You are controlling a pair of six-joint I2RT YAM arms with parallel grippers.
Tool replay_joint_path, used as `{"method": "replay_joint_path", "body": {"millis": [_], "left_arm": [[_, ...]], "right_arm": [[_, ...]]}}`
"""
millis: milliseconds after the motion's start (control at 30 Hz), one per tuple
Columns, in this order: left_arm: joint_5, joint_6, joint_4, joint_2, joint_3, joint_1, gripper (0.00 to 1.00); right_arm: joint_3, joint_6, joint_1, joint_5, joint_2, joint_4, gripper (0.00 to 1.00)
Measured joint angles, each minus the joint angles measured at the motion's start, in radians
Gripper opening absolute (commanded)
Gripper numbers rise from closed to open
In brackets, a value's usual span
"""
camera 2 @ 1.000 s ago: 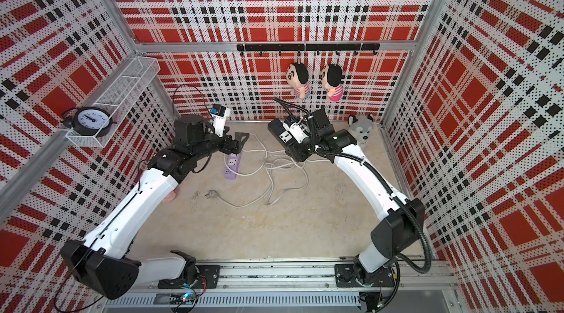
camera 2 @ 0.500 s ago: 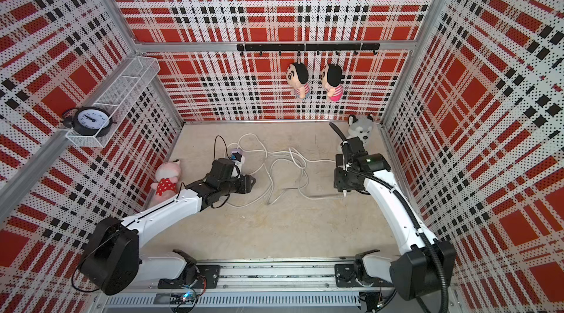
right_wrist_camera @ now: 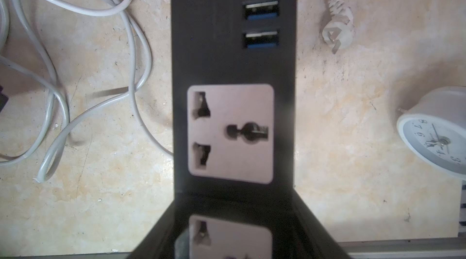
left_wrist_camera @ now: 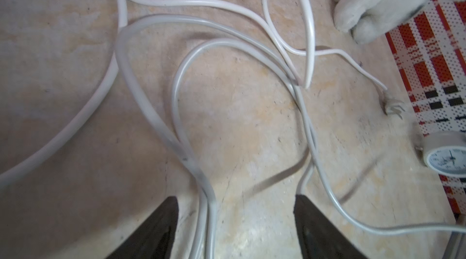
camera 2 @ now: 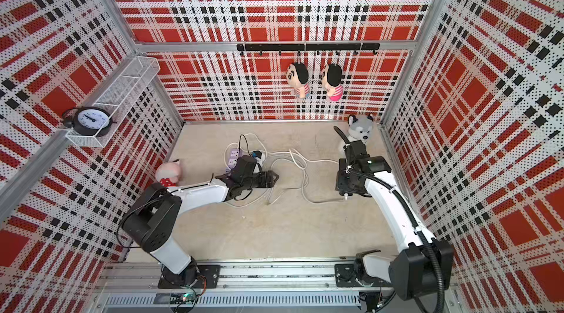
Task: Unwrap the cord wrapped around the power strip
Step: Adjust the power cord at the center of the board.
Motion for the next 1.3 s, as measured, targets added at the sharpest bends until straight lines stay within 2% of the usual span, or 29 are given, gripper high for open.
{"method": "replay_joint_path", "body": {"millis": [100,300,467,600,633,667,700,767,800,900,1033,1167,1233,1300], "left_arm": [[-0.011,-0.005,0.001,0.076,0.064,0.0,0.4],[-0.049,0.024,-0.048,0.129,0.141,-0.004,0.0],[-0.07,0.055,-0.122,0.099,0.111,-0.005,0.0],[-0.084,0.063,-0.192,0.008,0.031,-0.005,0.0],[-0.087,0.063,-0.207,-0.021,0.011,-0.005,0.2],[-0.089,0.066,-0.218,-0.042,0.001,-0.005,0.45],[-0.09,0.063,-0.23,-0.063,-0.003,-0.005,0.6],[-0.09,0.06,-0.232,-0.082,0.005,-0.005,0.77],[-0.09,0.058,-0.229,-0.083,0.017,-0.005,0.82],[-0.095,0.051,-0.22,-0.048,0.076,-0.005,0.81],[-0.146,0.055,-0.204,0.058,0.184,-0.009,0.76],[-0.189,0.061,-0.204,0.164,0.266,-0.008,0.63],[-0.203,0.066,-0.208,0.198,0.285,-0.007,0.53],[-0.219,0.076,-0.22,0.216,0.295,-0.005,0.38]], "right_arm": [[0.0,-0.009,-0.001,-0.004,0.0,0.006,0.08],[-0.001,-0.029,-0.015,-0.011,0.0,0.024,0.08],[-0.016,-0.035,-0.021,-0.022,0.002,0.044,0.08],[-0.034,-0.043,-0.023,-0.027,0.003,0.052,0.07],[-0.039,-0.045,-0.024,-0.028,0.003,0.054,0.08],[-0.042,-0.047,-0.026,-0.03,0.004,0.056,0.08],[-0.045,-0.048,-0.027,-0.031,0.006,0.057,0.08],[-0.049,-0.051,-0.028,-0.032,0.008,0.061,0.08],[-0.05,-0.052,-0.028,-0.034,0.008,0.061,0.08],[-0.051,-0.053,-0.028,-0.035,0.008,0.062,0.07],[-0.051,-0.053,-0.028,-0.037,0.006,0.064,0.07],[-0.051,-0.057,-0.028,-0.039,0.004,0.064,0.07],[-0.051,-0.058,-0.028,-0.039,0.004,0.064,0.07],[-0.051,-0.059,-0.028,-0.039,0.003,0.064,0.07]]}}
